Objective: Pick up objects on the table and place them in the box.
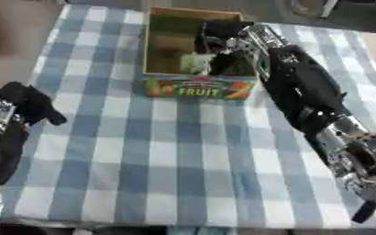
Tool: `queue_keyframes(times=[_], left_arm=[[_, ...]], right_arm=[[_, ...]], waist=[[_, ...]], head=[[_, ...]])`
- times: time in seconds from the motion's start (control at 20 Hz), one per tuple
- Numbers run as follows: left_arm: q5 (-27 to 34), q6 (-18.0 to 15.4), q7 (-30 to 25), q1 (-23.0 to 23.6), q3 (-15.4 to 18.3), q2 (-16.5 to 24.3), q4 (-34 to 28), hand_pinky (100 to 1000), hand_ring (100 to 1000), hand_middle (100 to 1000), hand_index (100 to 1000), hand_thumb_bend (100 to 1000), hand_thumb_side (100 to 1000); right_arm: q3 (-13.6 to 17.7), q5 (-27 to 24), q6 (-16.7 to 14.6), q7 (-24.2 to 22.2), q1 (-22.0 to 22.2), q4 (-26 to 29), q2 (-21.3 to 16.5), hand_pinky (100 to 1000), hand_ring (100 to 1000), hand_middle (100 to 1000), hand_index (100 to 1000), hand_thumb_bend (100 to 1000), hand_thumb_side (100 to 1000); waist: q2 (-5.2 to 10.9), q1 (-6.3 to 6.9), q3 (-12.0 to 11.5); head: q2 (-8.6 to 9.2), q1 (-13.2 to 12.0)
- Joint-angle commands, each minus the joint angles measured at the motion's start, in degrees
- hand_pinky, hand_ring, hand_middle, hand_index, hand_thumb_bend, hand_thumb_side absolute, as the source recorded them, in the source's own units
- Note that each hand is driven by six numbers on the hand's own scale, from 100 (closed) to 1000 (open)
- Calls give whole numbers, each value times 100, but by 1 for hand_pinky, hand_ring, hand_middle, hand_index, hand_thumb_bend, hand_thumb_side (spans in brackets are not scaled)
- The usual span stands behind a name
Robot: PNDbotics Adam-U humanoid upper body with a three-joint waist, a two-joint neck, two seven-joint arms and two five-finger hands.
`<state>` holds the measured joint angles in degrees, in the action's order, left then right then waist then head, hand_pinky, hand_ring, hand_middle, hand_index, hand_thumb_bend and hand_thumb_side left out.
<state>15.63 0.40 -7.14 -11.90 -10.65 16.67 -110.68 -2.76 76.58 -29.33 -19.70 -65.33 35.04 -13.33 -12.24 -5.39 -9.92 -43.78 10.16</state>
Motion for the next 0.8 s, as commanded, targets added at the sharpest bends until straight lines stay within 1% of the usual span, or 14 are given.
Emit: queue_keyframes(times=[0.05, 0.1, 0.15, 0.35, 0.55, 0.6, 0.8], left_arm=[[34, -4, 5, -55, 24, 29, -101, 518, 422, 421, 553, 100, 677], [32, -3, 5, -51, 26, 29, -98, 518, 423, 422, 553, 100, 677], [30, -2, 6, -48, 28, 28, -96, 518, 423, 422, 553, 100, 677], [25, -3, 10, -38, 39, 32, -93, 518, 423, 422, 553, 100, 676], [38, -6, -2, -91, 31, 56, -111, 519, 424, 424, 555, 100, 665], [47, -5, -15, -125, 23, 67, -124, 520, 426, 426, 557, 100, 656], [158, -1, -112, -442, -44, 142, -265, 524, 434, 434, 573, 100, 616]], right_arm=[[84, -135, -43, -58, -73, 147, -145, 755, 798, 816, 846, 433, 342], [114, -285, -55, -28, -63, 200, -174, 772, 815, 851, 876, 437, 366], [151, -506, -77, -2, -48, 247, -204, 777, 822, 860, 881, 440, 376], [230, -1663, -64, -47, 3, 524, -432, 770, 820, 867, 887, 441, 353], [262, -2840, 75, -116, 114, 1001, -750, 741, 784, 833, 876, 429, 287], [269, -3088, 128, -103, 150, 1112, -819, 713, 756, 807, 866, 425, 254], [318, -3938, 336, 148, 353, 1471, -1080, 676, 698, 760, 849, 421, 191]], waist=[[125, 33, 13], [132, 33, 20], [139, 32, 25], [164, 31, 51], [190, 28, 90], [196, 30, 101], [226, 46, 135]], head=[[-33, -22], [-33, -29], [-33, -34], [-33, -74], [-33, -127], [-33, -144], [-33, -253]])
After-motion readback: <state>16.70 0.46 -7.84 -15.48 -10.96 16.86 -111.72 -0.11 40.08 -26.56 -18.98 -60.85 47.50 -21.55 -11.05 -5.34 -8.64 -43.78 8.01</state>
